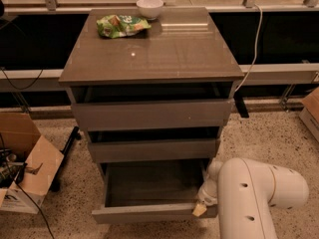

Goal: Open bottom drawer

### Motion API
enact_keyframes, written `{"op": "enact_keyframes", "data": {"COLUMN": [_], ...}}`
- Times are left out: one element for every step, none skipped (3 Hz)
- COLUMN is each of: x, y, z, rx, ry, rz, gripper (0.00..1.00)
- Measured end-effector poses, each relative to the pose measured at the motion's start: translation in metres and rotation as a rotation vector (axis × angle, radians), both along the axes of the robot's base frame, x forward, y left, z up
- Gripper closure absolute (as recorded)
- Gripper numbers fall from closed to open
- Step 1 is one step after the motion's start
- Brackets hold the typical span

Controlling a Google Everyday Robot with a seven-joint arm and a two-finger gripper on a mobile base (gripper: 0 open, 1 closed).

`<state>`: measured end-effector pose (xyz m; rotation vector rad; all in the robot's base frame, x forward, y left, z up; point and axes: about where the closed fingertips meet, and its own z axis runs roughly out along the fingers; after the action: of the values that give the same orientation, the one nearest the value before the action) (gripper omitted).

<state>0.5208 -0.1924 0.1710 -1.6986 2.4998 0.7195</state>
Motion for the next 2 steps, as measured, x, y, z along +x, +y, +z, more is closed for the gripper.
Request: {"op": "enact_keyframes", "data": {"x": [-0.0357,-0.0350], "y": [0.0197,0.0196], "z": [-0.0075,-0.0075], "rx": [0.017,0.017], "ry": [0.052,0.052], "rz": [-0.091,-0.091], "gripper": [0.14,0.00]}}
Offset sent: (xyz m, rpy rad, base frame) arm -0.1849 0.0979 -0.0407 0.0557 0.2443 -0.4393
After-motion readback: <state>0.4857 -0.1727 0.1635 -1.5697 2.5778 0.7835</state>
